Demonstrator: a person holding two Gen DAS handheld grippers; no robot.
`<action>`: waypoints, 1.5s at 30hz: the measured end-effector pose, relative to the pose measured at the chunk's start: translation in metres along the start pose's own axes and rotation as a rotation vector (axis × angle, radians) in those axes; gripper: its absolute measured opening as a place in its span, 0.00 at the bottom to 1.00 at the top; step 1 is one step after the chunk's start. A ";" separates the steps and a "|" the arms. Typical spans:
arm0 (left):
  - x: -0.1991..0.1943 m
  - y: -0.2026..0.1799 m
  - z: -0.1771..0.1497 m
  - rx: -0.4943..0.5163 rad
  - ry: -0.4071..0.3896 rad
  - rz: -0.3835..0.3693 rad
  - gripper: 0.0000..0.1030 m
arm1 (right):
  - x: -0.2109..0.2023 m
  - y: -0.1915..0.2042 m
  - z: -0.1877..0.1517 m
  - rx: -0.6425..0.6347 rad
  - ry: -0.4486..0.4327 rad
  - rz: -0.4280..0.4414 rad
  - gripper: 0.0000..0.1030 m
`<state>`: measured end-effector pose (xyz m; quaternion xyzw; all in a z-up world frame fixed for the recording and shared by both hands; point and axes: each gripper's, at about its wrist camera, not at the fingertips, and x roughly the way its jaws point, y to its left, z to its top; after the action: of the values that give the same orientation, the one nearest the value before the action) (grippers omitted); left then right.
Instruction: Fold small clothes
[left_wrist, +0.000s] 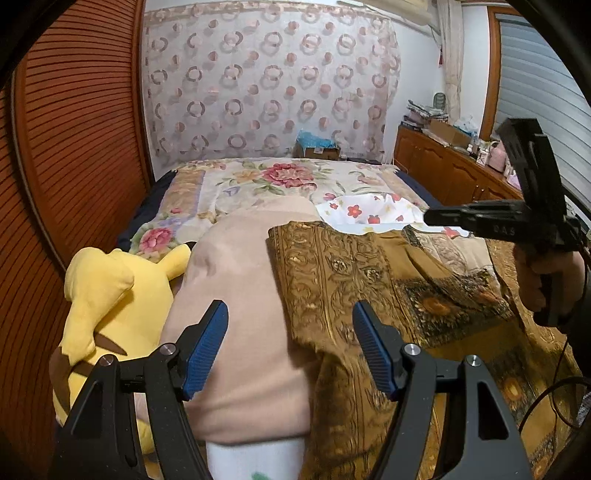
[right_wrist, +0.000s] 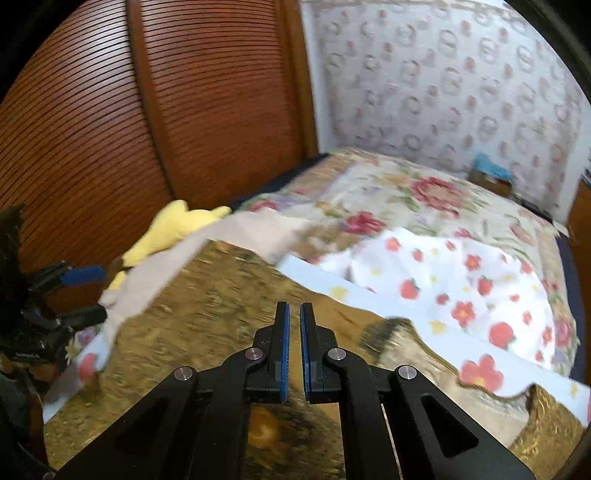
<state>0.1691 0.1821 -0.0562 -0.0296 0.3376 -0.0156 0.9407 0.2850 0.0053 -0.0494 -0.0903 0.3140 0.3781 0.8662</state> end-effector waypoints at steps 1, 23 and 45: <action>0.003 0.000 0.001 0.000 0.005 -0.002 0.69 | 0.001 0.000 -0.001 0.006 0.003 0.007 0.06; 0.045 -0.017 0.047 0.039 0.058 -0.062 0.59 | -0.159 -0.071 -0.085 0.105 -0.023 -0.231 0.33; 0.072 -0.150 0.003 0.257 0.227 -0.247 0.60 | -0.276 -0.171 -0.244 0.556 0.089 -0.469 0.57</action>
<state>0.2255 0.0289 -0.0898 0.0514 0.4304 -0.1770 0.8836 0.1482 -0.3753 -0.0868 0.0626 0.4129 0.0650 0.9063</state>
